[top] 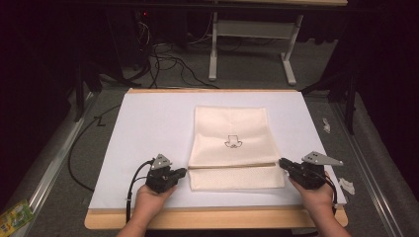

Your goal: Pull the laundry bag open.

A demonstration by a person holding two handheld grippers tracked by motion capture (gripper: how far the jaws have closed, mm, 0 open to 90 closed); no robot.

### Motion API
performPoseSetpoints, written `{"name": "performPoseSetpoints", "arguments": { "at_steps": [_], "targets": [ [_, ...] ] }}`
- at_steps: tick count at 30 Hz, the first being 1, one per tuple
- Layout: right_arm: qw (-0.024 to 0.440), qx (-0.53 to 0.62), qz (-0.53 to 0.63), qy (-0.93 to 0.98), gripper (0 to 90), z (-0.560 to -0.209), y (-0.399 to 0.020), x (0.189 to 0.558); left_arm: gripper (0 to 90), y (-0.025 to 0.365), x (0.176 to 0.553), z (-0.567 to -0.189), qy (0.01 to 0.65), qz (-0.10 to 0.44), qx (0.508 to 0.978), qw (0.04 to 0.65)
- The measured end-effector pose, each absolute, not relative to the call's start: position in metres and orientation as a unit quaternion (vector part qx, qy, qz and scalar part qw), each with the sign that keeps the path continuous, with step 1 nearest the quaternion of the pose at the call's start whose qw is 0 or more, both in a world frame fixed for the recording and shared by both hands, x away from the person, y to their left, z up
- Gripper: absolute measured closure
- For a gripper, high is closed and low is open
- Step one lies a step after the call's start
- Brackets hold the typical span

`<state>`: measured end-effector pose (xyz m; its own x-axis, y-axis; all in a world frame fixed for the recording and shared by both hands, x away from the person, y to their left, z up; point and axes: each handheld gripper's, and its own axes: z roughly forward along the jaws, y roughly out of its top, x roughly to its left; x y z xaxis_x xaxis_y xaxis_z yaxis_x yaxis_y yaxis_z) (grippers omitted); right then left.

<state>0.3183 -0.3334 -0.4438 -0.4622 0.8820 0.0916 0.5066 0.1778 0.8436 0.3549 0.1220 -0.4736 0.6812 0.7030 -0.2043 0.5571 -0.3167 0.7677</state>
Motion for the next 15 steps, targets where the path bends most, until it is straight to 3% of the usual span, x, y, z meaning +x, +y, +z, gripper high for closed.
{"name": "performPoseSetpoints", "arguments": {
  "at_steps": [9,11,15],
  "targets": [
    [0.210,0.476,0.431,0.737,83.6,-0.4477,-0.3374,0.3187,86.9,0.1216,0.3511,-0.4706,0.374,0.069,0.813,0.442],
    [0.210,0.474,0.435,0.736,77.9,-0.4488,-0.3384,0.3174,78.0,0.1228,0.3484,-0.4679,0.371,0.082,0.808,0.451],
    [0.219,0.475,0.455,0.721,54.0,-0.4461,-0.3408,0.3156,56.6,0.1291,0.3484,-0.4650,0.375,0.114,0.795,0.462]
  ]
}}
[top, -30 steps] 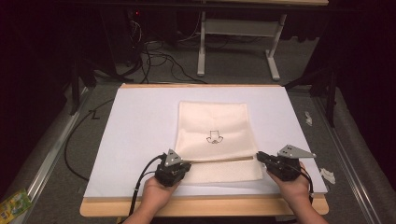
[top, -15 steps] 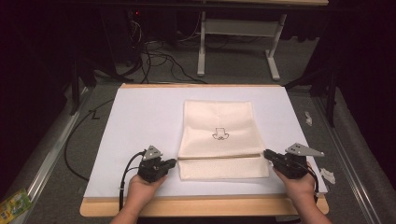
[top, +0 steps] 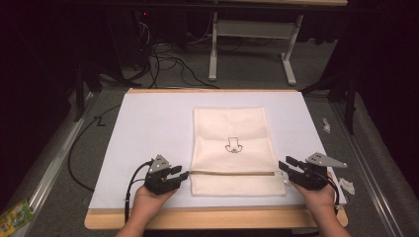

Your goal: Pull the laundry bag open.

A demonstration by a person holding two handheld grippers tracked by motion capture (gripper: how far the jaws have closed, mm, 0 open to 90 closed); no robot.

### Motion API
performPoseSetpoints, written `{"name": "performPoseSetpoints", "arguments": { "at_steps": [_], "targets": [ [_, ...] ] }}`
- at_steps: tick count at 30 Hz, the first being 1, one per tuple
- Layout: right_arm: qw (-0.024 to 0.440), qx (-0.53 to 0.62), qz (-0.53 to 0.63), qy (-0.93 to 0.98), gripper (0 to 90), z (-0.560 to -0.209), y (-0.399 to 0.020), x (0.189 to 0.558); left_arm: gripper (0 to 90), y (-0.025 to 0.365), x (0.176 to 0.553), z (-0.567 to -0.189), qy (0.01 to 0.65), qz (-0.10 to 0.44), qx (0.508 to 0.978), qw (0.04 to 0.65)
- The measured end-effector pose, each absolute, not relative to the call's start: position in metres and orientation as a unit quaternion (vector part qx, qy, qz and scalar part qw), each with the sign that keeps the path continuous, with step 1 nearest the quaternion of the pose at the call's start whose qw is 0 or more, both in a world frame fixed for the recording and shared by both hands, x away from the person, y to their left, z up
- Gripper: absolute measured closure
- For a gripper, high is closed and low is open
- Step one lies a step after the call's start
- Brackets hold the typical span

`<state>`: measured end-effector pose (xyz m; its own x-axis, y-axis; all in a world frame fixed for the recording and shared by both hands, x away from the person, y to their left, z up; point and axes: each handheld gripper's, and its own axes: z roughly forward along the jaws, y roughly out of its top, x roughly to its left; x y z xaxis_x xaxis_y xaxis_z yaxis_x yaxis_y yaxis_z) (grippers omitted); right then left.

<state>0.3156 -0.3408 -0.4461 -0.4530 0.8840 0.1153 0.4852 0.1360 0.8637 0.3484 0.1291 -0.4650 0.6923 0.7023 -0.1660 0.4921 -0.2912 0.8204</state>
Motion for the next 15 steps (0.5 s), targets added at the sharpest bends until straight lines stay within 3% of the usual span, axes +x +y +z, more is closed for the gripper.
{"name": "performPoseSetpoints", "arguments": {
  "at_steps": [1,2,3,5,7,15],
  "targets": [
    [0.224,0.479,0.457,0.716,47.5,-0.445,-0.342,0.315,52.5,0.132,0.349,-0.464,0.379,0.125,0.790,0.465],
    [0.224,0.479,0.457,0.716,47.5,-0.445,-0.342,0.315,49.7,0.132,0.349,-0.464,0.379,0.125,0.790,0.465],
    [0.232,0.479,0.458,0.712,42.4,-0.445,-0.344,0.316,49.7,0.136,0.349,-0.463,0.383,0.143,0.784,0.467],
    [0.252,0.490,0.459,0.697,29.3,-0.444,-0.355,0.318,41.3,0.147,0.351,-0.460,0.394,0.177,0.769,0.472],
    [0.266,0.494,0.452,0.694,23.4,-0.443,-0.363,0.318,38.1,0.156,0.352,-0.458,0.407,0.199,0.761,0.464],
    [0.288,0.528,0.440,0.666,19.7,-0.445,-0.394,0.323,29.8,0.187,0.348,-0.449,0.434,0.258,0.744,0.438]
  ]
}}
